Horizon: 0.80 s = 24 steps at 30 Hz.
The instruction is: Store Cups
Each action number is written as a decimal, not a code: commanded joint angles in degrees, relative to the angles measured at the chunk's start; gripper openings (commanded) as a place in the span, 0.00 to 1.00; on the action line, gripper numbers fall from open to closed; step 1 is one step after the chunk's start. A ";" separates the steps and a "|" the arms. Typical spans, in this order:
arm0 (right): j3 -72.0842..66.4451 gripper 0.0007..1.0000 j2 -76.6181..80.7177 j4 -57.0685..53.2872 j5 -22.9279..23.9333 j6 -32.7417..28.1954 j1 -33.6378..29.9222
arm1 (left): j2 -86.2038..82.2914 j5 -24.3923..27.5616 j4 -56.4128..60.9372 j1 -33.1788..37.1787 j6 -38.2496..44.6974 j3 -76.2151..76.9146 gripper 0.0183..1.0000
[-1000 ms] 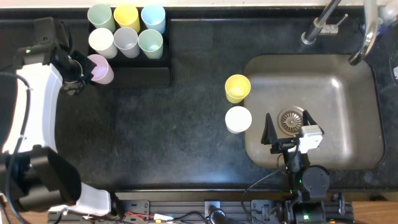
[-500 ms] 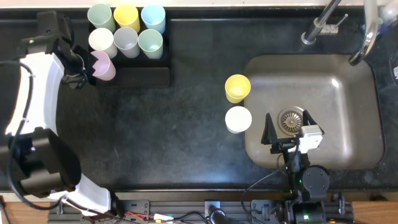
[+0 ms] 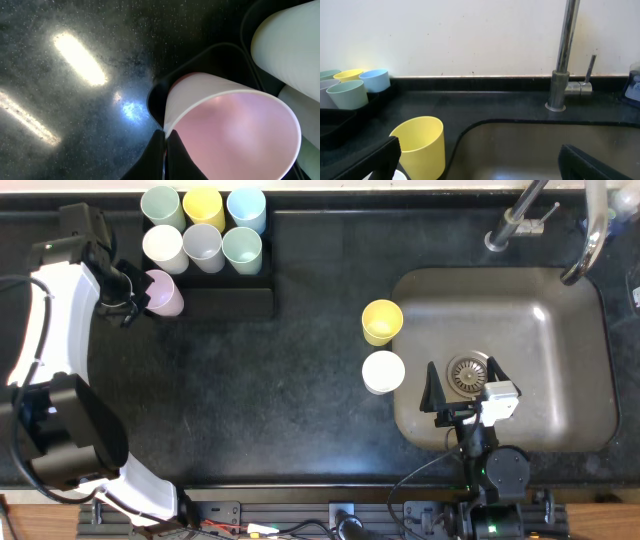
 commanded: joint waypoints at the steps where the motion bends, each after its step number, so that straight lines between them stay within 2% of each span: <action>1: -0.79 1.00 -0.46 0.31 -0.22 0.04 -0.39 | 1.75 1.27 -0.09 0.46 -0.68 1.38 0.02; 7: -0.79 1.00 -0.46 0.31 -0.24 0.04 -0.39 | 2.86 2.05 -0.07 0.46 -0.66 1.38 0.04; 11: -0.76 1.00 -0.46 0.31 -0.24 0.04 -0.39 | 2.84 2.05 -0.07 0.46 -0.63 1.38 0.88; 12: -0.79 1.00 -0.46 0.31 -0.22 0.04 -0.39 | 2.67 2.05 -0.09 0.46 -0.63 1.38 1.00; 18: -0.79 1.00 -0.46 0.31 -0.24 0.04 -0.39 | -3.06 1.40 0.68 -2.08 -0.55 1.42 1.00; 22: -0.79 1.00 -0.46 0.31 -0.24 0.04 -0.39 | -11.13 0.79 4.92 -13.22 5.20 1.44 1.00; 24: -0.79 1.00 -0.46 0.31 -0.24 0.07 -0.39 | -12.79 -2.16 7.98 -21.16 8.02 1.44 1.00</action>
